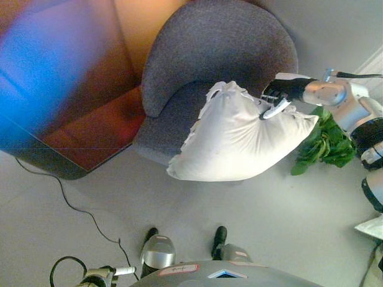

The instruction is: Pick up the pillow and put it on the sofa.

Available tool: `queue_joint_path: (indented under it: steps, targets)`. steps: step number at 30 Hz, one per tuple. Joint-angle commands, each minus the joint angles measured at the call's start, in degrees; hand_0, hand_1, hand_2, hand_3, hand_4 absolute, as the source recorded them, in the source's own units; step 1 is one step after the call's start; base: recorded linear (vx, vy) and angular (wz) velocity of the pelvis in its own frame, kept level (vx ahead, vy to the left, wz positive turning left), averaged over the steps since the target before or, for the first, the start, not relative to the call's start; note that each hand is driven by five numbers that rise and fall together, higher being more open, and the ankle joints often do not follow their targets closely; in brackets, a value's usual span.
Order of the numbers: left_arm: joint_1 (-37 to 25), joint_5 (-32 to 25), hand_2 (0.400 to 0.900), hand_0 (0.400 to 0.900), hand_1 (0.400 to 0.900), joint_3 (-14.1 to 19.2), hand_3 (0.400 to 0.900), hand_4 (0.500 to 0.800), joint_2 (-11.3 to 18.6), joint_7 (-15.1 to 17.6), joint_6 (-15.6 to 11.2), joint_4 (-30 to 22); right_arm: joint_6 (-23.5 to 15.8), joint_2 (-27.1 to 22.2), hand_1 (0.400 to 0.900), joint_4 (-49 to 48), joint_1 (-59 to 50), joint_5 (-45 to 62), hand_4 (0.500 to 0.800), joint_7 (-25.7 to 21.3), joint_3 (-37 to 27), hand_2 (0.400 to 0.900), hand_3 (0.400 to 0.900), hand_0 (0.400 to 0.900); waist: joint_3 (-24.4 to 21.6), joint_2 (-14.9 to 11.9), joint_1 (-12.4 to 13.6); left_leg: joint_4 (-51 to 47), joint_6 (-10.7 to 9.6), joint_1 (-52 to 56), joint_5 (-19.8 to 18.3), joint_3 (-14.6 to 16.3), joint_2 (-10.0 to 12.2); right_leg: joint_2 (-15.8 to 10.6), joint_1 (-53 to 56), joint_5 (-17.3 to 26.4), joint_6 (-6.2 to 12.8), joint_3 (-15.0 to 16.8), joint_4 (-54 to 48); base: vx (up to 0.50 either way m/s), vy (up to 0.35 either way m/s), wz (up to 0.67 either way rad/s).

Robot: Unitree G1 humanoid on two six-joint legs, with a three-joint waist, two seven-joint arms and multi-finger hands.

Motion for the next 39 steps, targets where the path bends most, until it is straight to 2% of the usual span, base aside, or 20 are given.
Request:
queue_joint_path:
  steps: [1,7,9,11,12,13,15,17,24,35,38,39]
  targets:
    - [-0.78,0.06,0.900,0.900,0.900,-2.84,0.900,0.800,7.17,2.26,1.52,1.93,0.58,1.96,0.400,2.37,-18.19,3.85,0.500,-4.47,-1.32,0.400,0.400,0.400,-1.13,-4.19,3.90,3.56,2.60,0.54,2.80,0.01,-0.10,-7.25,-3.17,-3.18,4.25,1.00,7.00,0.00,-0.092,0.04]
    - [-1.74,-3.71,0.900,0.900,0.900,-2.87,0.900,0.800,7.03,3.35,0.33,2.28,1.96,3.30,0.400,4.93,-19.51,2.35,0.500,-4.57,-0.89,0.400,0.400,0.400,2.21,-1.54,4.35,3.54,1.57,-1.59,3.68,-1.55,1.21,-7.98,-6.56,-6.07,3.51,1.11,11.90,-0.03,-0.011,0.06]
    - [-2.72,-5.43,0.900,0.900,0.900,-3.30,0.900,0.800,6.89,3.36,0.68,2.09,2.97,3.66,0.400,6.56,-19.96,1.86,0.500,-4.68,-1.06,0.400,0.400,0.400,3.22,-0.66,4.41,4.07,1.52,-2.70,3.75,-2.17,1.58,-8.25,-8.77,-7.24,3.10,1.29,14.78,-0.05,-0.008,0.15]
    - [-3.82,-7.26,0.900,0.900,0.900,-3.82,0.900,0.800,6.48,3.69,0.98,2.19,3.47,3.79,0.400,8.89,-20.68,1.59,0.500,-6.58,-1.38,0.400,0.400,0.400,4.10,0.41,4.60,4.85,1.53,-4.51,3.82,-2.87,1.92,-8.70,-11.62,-8.49,2.62,1.25,18.08,-0.09,-0.022,0.29]
    - [-4.42,-8.03,0.900,0.900,0.900,-4.41,0.900,0.800,6.23,3.55,0.94,2.23,3.55,3.74,0.400,10.36,-21.35,-0.73,0.500,-11.29,-1.63,0.400,0.400,0.400,4.53,1.04,4.75,5.14,1.58,-5.58,3.86,-3.23,1.97,-8.90,-13.22,-8.97,2.39,1.33,19.60,-0.09,-0.014,0.30]
    - [-4.65,-8.11,0.900,0.900,0.900,-4.49,0.900,0.800,6.04,3.39,0.92,2.21,4.89,3.66,0.900,11.08,-21.89,-0.53,0.800,-13.79,-1.36,0.900,0.900,0.900,4.75,1.37,4.86,5.25,1.57,-6.07,4.10,-3.38,2.02,-9.13,-13.98,-9.23,2.32,1.26,20.47,-0.11,0.003,0.32]
    - [-5.14,-9.16,0.900,0.900,0.900,-5.01,0.900,0.800,5.32,2.71,0.15,2.69,7.48,3.68,0.900,15.83,-23.58,-2.71,0.800,-12.92,-2.55,0.900,0.900,0.900,5.35,2.72,5.18,5.74,1.62,-8.26,4.96,-4.03,1.95,-9.77,-17.46,-10.11,2.04,1.41,23.76,-0.11,0.023,0.39]
    - [-5.30,-9.79,0.900,0.900,0.900,-5.51,0.900,0.800,4.84,1.91,-0.10,2.90,9.49,2.40,0.900,18.01,-24.38,-2.77,0.800,-14.24,-1.57,0.900,0.900,0.900,5.88,3.55,5.48,5.51,1.73,-9.22,5.00,-4.09,1.74,-10.33,-19.05,-10.93,1.81,1.24,25.68,-0.09,0.005,0.41]
    - [-1.79,-8.34,0.900,0.900,0.900,-4.02,0.900,0.800,5.00,0.32,-3.12,4.06,9.79,-1.99,0.900,18.72,-23.96,-5.54,0.800,-15.94,-0.31,0.900,0.900,0.900,5.69,4.04,5.54,4.85,1.62,-8.75,5.50,-3.79,2.25,-11.61,-22.16,-12.93,1.58,1.92,31.40,0.03,-0.015,0.08]
    - [-2.84,-8.41,0.900,0.900,0.900,-3.80,0.900,0.800,6.48,-2.60,-2.05,4.50,13.40,-4.25,0.900,19.91,-24.97,-7.91,0.800,-25.28,-0.08,0.900,0.900,0.900,3.77,4.14,3.47,3.60,1.63,-6.15,6.93,-1.22,2.91,-10.45,-20.42,-13.52,1.32,2.50,30.43,0.02,0.016,-0.06]
    - [-2.83,-8.12,0.900,0.900,0.900,-3.57,0.900,0.800,6.72,-2.48,-2.08,4.82,14.55,-5.18,0.900,19.28,-23.74,-6.05,0.800,-24.06,-1.19,0.900,0.900,0.900,2.90,3.80,2.73,3.66,1.60,-5.62,7.23,-0.51,2.93,-10.13,-18.76,-13.09,1.35,2.31,28.59,0.02,0.040,-0.11]
    - [-2.92,-7.70,0.900,0.900,0.900,-3.15,0.900,0.800,6.90,-2.80,-2.03,4.90,15.22,-5.51,0.900,19.25,-22.30,-4.68,0.800,-22.22,-2.36,0.900,0.900,0.900,2.42,3.50,2.33,3.81,1.54,-5.11,7.23,0.05,2.90,-10.00,-17.42,-13.00,1.40,2.31,27.39,0.04,0.033,-0.12]
